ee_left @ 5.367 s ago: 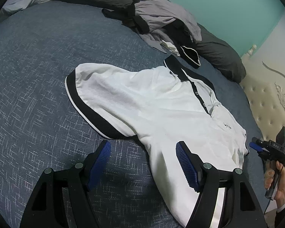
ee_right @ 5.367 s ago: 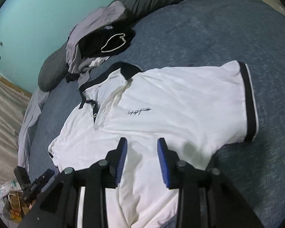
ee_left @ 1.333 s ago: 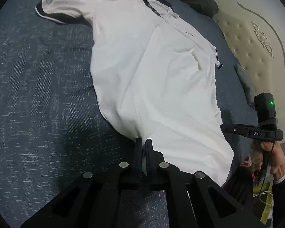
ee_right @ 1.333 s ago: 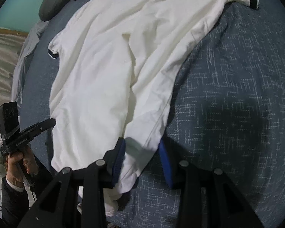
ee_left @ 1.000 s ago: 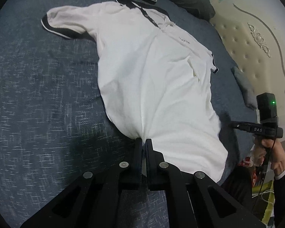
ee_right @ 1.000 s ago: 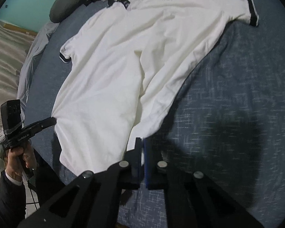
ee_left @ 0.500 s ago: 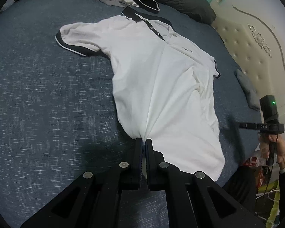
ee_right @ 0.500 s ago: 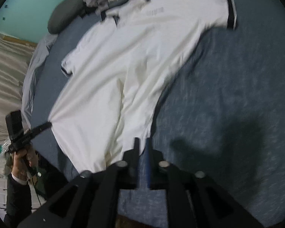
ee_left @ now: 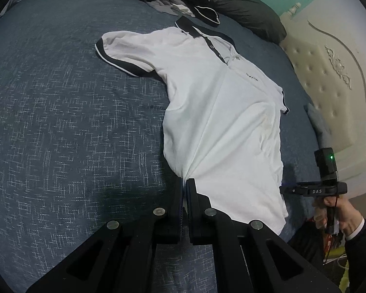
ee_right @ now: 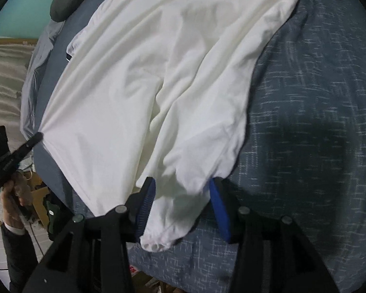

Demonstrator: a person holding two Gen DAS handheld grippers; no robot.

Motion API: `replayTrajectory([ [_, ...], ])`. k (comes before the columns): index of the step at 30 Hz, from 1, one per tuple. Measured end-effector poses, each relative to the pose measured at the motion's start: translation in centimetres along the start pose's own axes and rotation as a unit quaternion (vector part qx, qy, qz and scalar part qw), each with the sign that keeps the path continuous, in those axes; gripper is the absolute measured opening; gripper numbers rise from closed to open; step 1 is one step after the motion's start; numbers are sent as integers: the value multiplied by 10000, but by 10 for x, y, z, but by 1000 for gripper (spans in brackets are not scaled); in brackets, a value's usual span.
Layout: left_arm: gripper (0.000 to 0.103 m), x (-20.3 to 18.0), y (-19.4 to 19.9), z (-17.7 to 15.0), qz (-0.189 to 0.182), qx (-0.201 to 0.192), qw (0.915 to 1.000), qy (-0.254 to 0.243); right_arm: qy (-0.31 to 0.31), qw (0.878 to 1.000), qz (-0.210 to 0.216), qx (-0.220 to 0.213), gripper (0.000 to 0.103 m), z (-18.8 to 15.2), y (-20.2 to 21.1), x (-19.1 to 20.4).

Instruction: Fold clothes

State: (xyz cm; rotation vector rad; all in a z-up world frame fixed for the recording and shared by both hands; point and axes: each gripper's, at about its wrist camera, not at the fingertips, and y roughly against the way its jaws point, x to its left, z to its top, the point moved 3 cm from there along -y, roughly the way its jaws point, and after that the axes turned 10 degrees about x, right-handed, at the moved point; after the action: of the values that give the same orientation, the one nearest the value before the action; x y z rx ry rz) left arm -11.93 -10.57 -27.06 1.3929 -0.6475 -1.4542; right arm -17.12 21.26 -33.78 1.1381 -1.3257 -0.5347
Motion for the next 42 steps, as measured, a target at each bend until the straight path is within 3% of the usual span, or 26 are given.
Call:
replayTrajectory([
  [5, 3, 5, 1, 0, 0, -24, 10000, 40, -54, 9999, 33, -157, 19, -1, 0, 0],
  [8, 1, 10, 6, 1, 41, -80, 9999, 101, -8, 9996, 6, -267, 8, -3, 6, -1],
  [16, 0, 17, 10, -2, 113, -33, 9998, 151, 161, 9979, -106, -625, 3, -12, 47, -6],
  [23, 0, 2, -19, -8, 24, 274, 9996, 60, -58, 9932, -400, -1091, 3, -13, 99, -38],
  [27, 0, -6, -35, -13, 15, 488, 9988, 11, -230, 9891, -820, -1203, 3, -13, 106, -50],
  [34, 1, -2, -41, -20, 70, 644, 9979, 65, -548, 9903, -560, -1150, 7, -24, 95, -78],
  [36, 1, 0, -39, -23, 78, 640, 9979, 94, -601, 9908, -498, -1102, 18, -29, 96, -80],
  [37, 1, 0, -39, -24, 73, 652, 9978, 96, -627, 9911, -467, -1078, 35, -32, 96, -81],
  [38, 1, 0, -39, -26, 66, 672, 9977, 95, -645, 9915, -433, -1040, 40, -34, 95, -81],
  [42, 1, -3, -42, -31, 19, 741, 9972, 100, -656, 9942, -284, -801, 41, -44, 83, -78],
])
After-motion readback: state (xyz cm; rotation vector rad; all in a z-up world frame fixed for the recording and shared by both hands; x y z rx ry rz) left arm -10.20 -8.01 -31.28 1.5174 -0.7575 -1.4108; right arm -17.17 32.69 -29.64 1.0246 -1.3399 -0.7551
